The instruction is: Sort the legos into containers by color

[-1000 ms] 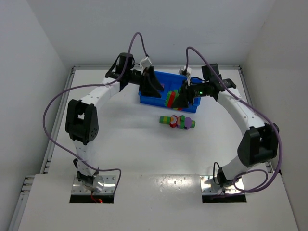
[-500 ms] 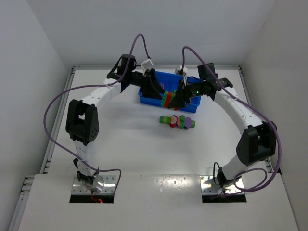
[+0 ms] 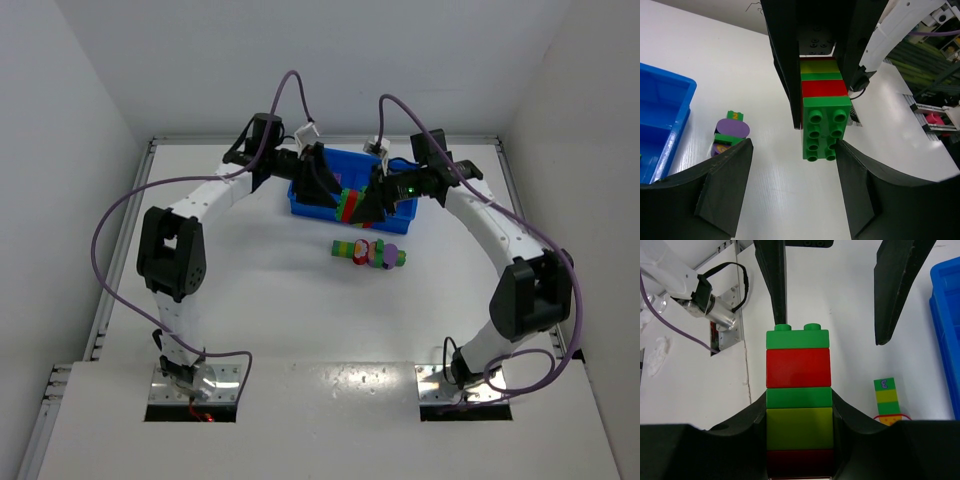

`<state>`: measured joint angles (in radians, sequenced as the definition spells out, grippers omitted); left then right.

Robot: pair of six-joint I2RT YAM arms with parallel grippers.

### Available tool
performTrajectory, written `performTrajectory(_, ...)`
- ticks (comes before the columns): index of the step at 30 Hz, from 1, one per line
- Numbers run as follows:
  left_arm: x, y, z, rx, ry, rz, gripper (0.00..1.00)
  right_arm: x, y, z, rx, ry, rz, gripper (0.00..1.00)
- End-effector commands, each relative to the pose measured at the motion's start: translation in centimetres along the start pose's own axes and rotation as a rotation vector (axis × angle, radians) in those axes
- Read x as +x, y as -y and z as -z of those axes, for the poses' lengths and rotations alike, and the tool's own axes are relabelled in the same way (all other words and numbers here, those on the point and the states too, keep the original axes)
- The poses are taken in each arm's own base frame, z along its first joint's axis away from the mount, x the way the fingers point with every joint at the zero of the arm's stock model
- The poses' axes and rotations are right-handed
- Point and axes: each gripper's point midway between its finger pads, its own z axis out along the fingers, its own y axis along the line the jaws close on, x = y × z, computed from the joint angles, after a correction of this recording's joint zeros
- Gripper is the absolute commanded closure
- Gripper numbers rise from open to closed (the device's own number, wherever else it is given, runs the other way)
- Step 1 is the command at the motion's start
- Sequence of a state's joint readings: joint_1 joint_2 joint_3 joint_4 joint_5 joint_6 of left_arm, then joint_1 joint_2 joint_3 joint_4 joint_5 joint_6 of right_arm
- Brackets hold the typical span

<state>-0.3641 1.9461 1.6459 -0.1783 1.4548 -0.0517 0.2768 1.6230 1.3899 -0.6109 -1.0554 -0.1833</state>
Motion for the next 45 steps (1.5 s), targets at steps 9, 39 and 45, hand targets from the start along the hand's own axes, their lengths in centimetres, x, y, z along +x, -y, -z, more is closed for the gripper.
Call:
performTrajectory(9,-1.1,5.0,-0.3,0.178,0.001,-0.08,0.21,-1.9,0.2,0.4,0.005,0.04,0.104,1.0)
performTrajectory(39,-1.5,6.5,-0.8,0.195,-0.008,-0.068,0.54,-2.7,1.3,0.1,0.048,0.039,0.128,1.0)
performTrajectory(45,-1.0,6.1,-0.8,0.195,-0.009,-0.049,0.92,-2.7,1.2,0.1,0.048,0.039,0.119,1.0)
